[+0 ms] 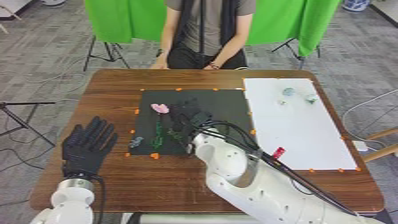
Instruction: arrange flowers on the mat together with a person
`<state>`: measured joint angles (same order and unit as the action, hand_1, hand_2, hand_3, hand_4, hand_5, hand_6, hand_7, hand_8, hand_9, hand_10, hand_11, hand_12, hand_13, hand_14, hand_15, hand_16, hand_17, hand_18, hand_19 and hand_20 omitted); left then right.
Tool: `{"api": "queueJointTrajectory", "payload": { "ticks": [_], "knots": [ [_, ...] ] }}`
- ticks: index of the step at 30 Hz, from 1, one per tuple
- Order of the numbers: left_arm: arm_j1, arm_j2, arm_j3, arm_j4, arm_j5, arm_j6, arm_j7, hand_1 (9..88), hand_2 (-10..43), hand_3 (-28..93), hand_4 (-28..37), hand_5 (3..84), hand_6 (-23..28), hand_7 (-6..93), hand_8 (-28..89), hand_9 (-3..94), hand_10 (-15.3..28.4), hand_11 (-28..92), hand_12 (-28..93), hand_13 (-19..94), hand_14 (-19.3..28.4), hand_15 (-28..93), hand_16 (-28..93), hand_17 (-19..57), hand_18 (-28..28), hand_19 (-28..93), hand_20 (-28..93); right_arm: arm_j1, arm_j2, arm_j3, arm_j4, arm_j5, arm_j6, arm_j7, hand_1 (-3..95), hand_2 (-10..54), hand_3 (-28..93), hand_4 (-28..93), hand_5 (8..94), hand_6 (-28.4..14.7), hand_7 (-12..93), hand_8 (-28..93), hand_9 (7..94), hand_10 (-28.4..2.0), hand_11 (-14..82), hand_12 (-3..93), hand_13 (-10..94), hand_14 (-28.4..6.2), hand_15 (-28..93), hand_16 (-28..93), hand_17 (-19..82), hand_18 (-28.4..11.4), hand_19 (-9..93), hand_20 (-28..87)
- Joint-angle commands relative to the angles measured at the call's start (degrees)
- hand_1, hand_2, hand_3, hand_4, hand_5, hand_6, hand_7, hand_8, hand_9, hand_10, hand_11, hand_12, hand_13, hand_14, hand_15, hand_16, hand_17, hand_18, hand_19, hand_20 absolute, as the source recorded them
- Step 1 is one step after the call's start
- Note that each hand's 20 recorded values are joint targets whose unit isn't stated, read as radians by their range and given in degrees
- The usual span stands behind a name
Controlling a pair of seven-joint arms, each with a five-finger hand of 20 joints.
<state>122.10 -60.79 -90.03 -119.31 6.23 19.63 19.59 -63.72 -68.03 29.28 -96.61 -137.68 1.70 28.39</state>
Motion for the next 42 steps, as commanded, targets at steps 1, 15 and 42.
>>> {"api": "queueJointTrajectory", "payload": {
  "ticks": [1,15,42],
  "knots": [
    [0.7,-0.39,0.05,0.27,-0.55,0.67,-0.28,28.1,15.4,76,-28.3,49.8,9.0,12.3,-10,44.1,14.2,20,6,34,16.3,33,-8,-4.3,17.2,44,9,-0.1,-0.2,0.4,0.0,-1.3,-2.4,-0.8,62.1,-9.5,69,-28,65.7,0.3,19,-12,75.9,-10.5,10.0,38.1,55,-11.6,56,39,21,-21.5,68,27],
    [0.6,-0.28,0.27,0.35,-0.62,0.65,-0.30,28.9,14.5,76,-28.3,49.7,9.0,12.2,-10,44.2,14.2,20,6,34,16.3,33,-8,-4.2,17.1,43,9,0.2,-0.2,-0.3,0.4,-1.5,-0.1,0.8,54.3,-9.5,74,-28,45.9,-5.1,14,-13,65.7,-13.4,24.7,19.9,53,-13.3,60,30,20,-22.2,67,23],
    [1.0,-0.45,0.34,0.21,-1.13,1.38,-0.09,29.7,14.0,76,-28.3,50.0,9.1,12.4,-10,44.4,14.2,20,6,34,16.3,33,-8,-4.1,17.1,44,9,0.8,-0.1,-1.6,1.8,-3.7,4.4,-0.3,67.1,-9.5,71,-28,52.5,-0.2,15,-13,72.9,-9.4,11.5,23.9,61,-8.9,46,40,23,-19.6,66,23]
  ]
}}
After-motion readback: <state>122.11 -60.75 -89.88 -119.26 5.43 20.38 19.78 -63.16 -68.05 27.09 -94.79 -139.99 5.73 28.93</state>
